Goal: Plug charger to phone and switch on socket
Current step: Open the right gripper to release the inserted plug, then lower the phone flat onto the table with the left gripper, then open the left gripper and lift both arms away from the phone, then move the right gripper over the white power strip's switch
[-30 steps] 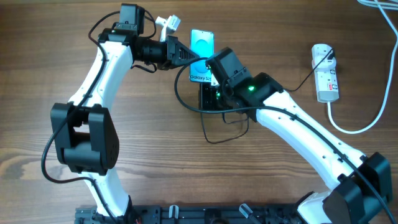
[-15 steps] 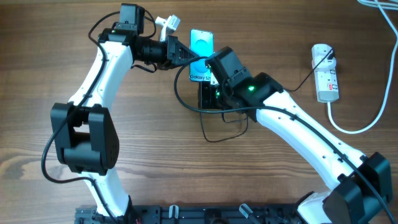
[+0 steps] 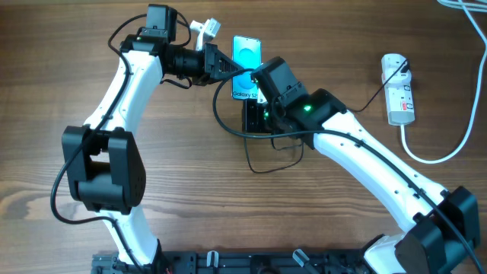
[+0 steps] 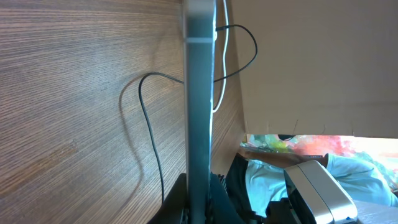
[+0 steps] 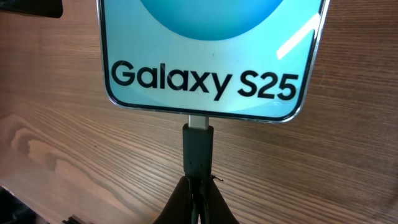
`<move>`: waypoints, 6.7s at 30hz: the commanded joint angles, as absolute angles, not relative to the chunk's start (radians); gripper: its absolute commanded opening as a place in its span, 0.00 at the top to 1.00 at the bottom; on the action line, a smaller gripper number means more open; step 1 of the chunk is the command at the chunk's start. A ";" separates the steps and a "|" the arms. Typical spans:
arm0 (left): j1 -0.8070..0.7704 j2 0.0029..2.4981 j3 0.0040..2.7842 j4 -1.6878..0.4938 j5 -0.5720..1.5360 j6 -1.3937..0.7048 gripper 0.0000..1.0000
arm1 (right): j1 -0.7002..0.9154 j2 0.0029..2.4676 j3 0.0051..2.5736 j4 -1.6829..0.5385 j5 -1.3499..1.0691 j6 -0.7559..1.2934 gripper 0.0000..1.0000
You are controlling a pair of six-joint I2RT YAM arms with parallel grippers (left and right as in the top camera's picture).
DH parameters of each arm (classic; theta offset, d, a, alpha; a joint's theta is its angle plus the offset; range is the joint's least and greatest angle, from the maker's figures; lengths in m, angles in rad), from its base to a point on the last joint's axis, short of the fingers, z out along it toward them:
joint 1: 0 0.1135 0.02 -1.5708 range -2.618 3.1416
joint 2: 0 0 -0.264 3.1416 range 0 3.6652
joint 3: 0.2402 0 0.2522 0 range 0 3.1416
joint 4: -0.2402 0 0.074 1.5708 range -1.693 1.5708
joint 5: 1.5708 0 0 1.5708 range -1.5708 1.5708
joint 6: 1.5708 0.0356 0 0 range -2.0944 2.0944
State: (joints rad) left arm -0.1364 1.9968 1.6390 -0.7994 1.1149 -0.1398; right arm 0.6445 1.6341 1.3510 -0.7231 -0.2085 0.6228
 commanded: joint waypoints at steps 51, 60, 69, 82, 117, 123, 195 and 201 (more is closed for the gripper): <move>-0.135 1.958 1.644 -0.830 1.194 -0.141 0.96 | 0.613 1.625 1.374 -0.607 -0.150 0.649 0.95; -0.135 1.958 1.644 -0.831 1.238 -0.142 0.96 | 0.613 1.625 1.374 -0.595 -0.150 0.605 0.95; -0.135 1.958 1.644 -0.831 1.237 -0.141 0.96 | 0.613 1.625 1.374 -0.596 -0.181 0.601 0.74; -0.135 1.958 1.644 -0.831 1.203 -0.142 0.96 | 0.613 1.625 1.374 -0.633 -0.185 0.601 0.00; -0.214 2.205 1.569 -0.818 0.743 -0.142 0.93 | 0.613 1.627 1.372 -0.847 -0.234 0.691 0.00; -0.214 2.208 1.569 -0.823 0.608 -0.142 0.87 | 0.613 1.627 1.372 -0.850 -0.234 0.692 0.00; -0.100 1.526 1.578 -0.907 0.204 -0.228 0.00 | -0.337 1.472 1.399 -0.696 0.162 0.500 0.00; -0.100 1.526 1.578 -0.907 0.204 -0.228 0.00 | -0.380 1.581 1.399 -0.733 0.210 0.527 0.00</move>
State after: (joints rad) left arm -0.1009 1.5219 1.5848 -0.9062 0.2131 -0.2230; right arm -0.3622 1.4940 1.3884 -0.7105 0.1284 0.4839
